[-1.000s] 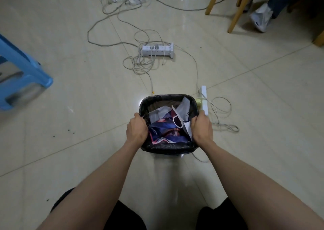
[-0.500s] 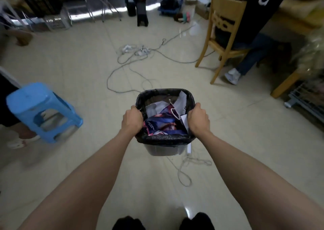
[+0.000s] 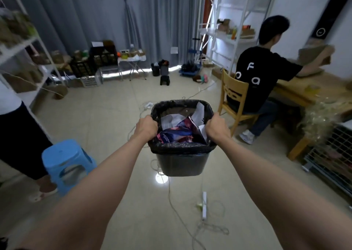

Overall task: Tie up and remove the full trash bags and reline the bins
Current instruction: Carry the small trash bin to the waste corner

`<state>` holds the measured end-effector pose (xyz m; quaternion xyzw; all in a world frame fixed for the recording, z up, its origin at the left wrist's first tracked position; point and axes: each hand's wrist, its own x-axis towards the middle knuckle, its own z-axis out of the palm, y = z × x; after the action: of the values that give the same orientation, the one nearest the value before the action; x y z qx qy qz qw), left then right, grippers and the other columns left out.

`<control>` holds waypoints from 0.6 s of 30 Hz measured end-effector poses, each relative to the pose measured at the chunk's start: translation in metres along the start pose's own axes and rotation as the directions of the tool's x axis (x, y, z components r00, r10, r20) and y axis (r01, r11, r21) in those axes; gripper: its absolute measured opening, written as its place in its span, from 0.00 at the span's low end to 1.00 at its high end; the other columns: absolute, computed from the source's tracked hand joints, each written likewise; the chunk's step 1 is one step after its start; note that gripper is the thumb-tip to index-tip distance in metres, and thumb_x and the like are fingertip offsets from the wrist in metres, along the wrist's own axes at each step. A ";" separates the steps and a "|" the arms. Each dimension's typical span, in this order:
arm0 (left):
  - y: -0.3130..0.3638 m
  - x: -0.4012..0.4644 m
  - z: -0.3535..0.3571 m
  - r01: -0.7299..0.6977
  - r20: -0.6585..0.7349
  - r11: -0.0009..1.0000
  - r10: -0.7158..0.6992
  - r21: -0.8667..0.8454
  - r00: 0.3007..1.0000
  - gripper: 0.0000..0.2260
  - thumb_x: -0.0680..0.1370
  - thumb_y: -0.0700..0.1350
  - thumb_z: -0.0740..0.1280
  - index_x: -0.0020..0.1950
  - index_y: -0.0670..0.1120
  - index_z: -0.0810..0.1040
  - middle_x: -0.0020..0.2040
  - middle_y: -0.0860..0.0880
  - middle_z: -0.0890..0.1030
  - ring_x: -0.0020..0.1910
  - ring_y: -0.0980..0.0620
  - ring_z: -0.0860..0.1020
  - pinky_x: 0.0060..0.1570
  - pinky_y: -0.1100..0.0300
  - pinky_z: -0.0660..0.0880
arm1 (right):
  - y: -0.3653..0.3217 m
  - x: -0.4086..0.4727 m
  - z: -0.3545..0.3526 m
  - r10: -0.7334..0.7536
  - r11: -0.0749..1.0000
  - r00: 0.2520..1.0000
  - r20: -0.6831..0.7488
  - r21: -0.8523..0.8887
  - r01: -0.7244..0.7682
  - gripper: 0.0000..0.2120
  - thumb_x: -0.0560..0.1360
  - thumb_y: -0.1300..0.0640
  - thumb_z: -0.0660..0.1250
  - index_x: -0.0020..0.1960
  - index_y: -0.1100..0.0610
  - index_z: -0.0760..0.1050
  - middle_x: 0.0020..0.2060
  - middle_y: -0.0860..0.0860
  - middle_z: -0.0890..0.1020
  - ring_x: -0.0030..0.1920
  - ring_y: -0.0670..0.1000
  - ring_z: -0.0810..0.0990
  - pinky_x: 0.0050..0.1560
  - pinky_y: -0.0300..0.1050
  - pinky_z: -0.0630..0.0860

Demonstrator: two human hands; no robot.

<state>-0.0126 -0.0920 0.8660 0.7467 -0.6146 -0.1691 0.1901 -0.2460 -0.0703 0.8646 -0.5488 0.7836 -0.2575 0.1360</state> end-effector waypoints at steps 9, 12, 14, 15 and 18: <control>0.042 0.013 -0.022 -0.021 -0.060 1.000 0.021 -0.005 0.998 0.07 0.80 0.42 0.58 0.46 0.42 0.73 0.46 0.41 0.75 0.43 0.41 0.74 0.41 0.54 0.69 | -0.009 0.036 -0.037 -0.059 0.996 0.998 -0.014 0.073 0.060 0.15 0.77 0.61 0.55 0.62 0.61 0.70 0.57 0.61 0.78 0.55 0.63 0.77 0.55 0.57 0.76; 0.054 0.027 -0.020 -0.033 -0.058 0.999 0.032 -0.007 0.998 0.08 0.80 0.42 0.58 0.45 0.41 0.73 0.46 0.40 0.76 0.44 0.41 0.75 0.40 0.54 0.69 | -0.009 0.057 -0.041 -0.062 0.996 0.998 -0.033 0.056 0.063 0.15 0.77 0.60 0.55 0.62 0.61 0.70 0.58 0.61 0.77 0.56 0.64 0.77 0.55 0.56 0.76; 0.062 0.042 -0.019 -0.035 -0.058 0.999 0.035 -0.015 0.998 0.08 0.79 0.42 0.58 0.45 0.41 0.73 0.47 0.40 0.77 0.44 0.41 0.75 0.39 0.54 0.69 | -0.010 0.074 -0.042 -0.068 0.997 0.997 -0.047 0.030 0.069 0.15 0.78 0.59 0.55 0.63 0.60 0.70 0.58 0.61 0.77 0.56 0.64 0.77 0.53 0.55 0.75; 0.065 0.052 -0.018 -0.038 -0.058 0.999 0.037 -0.017 0.998 0.08 0.79 0.42 0.58 0.44 0.41 0.73 0.46 0.40 0.76 0.43 0.41 0.75 0.39 0.54 0.69 | -0.012 0.085 -0.041 -0.074 0.997 0.996 -0.053 0.023 0.075 0.15 0.78 0.59 0.56 0.63 0.60 0.70 0.58 0.61 0.77 0.57 0.63 0.77 0.52 0.55 0.74; 0.075 0.089 -0.013 -0.041 -0.064 0.999 0.040 -0.009 0.997 0.08 0.79 0.42 0.58 0.43 0.41 0.73 0.45 0.41 0.76 0.41 0.42 0.74 0.37 0.55 0.67 | -0.019 0.121 -0.034 -0.073 0.997 0.995 -0.068 0.013 0.074 0.15 0.78 0.59 0.56 0.63 0.60 0.70 0.58 0.60 0.77 0.56 0.62 0.77 0.49 0.52 0.72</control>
<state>-0.0541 -0.1910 0.9124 0.7382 -0.6222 -0.1444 0.2168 -0.2916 -0.1796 0.9115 -0.5672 0.7651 -0.2866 0.1041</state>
